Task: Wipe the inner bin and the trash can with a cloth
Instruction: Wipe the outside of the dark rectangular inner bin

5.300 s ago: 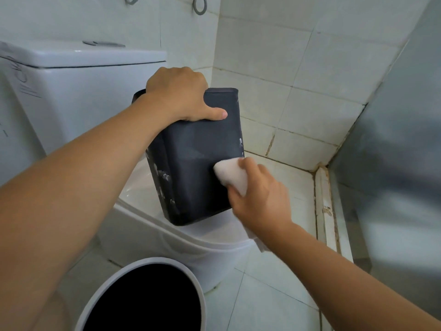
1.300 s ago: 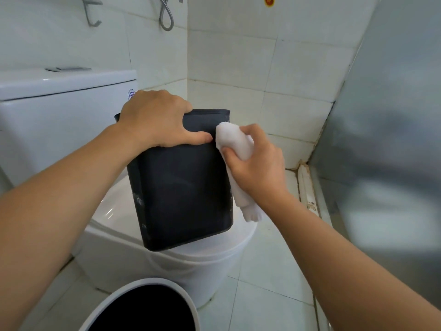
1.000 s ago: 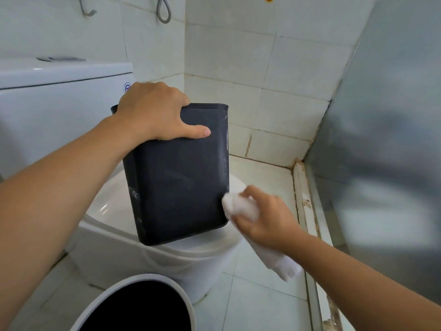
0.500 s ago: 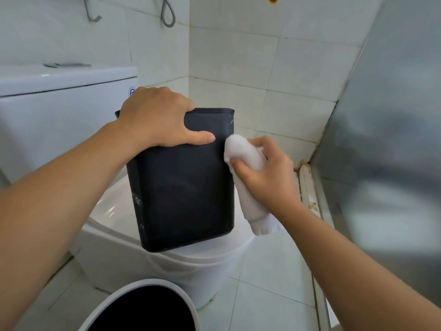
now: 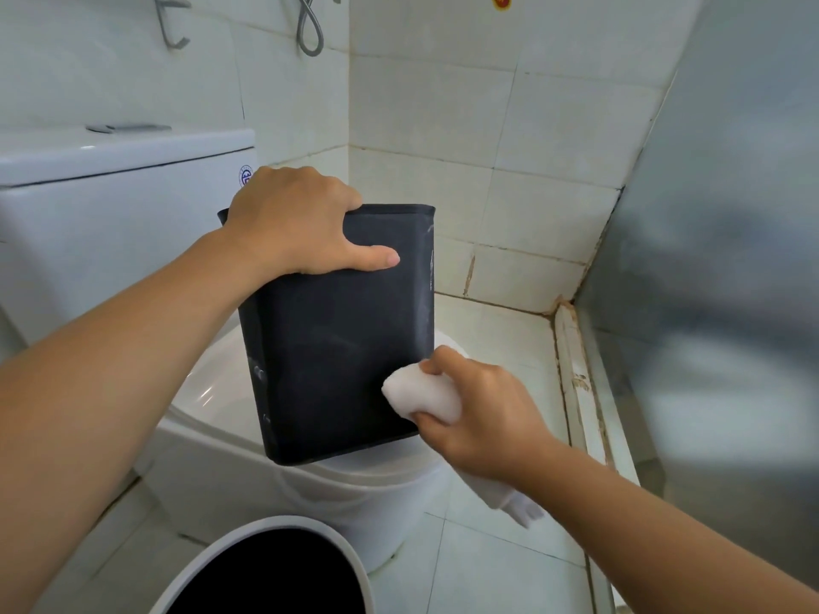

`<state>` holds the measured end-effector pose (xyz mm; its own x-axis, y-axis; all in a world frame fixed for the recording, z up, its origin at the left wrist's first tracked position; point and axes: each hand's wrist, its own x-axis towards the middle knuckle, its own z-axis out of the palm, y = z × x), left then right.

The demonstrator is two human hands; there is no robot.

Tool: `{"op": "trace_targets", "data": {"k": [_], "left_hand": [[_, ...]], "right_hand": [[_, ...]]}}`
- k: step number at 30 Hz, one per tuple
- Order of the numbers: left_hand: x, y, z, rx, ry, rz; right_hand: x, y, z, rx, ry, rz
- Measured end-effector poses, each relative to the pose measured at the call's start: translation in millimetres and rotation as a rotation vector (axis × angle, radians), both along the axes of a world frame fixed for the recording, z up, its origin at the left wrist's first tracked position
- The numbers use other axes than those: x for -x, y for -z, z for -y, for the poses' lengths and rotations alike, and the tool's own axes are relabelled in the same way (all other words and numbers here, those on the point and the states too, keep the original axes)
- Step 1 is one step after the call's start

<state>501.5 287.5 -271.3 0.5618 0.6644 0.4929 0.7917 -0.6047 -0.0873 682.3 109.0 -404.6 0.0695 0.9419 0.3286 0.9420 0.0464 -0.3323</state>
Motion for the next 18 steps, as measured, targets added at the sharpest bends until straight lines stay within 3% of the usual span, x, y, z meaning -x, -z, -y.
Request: {"op": "trace_targets", "data": {"k": [10,13,18], "left_hand": [[0,-1,7,-0.037,0.011,-0.018],[-1,0,6,-0.054,0.014,-0.023],[2,0,2,-0.026,0.011,-0.030]], "right_hand": [[6,-67,-51,-0.384,0.185,-0.318],[2,-68,-50,-0.369,0.197,-0.351],[-5,-33,-32,-0.136,0.174,-0.263]]}}
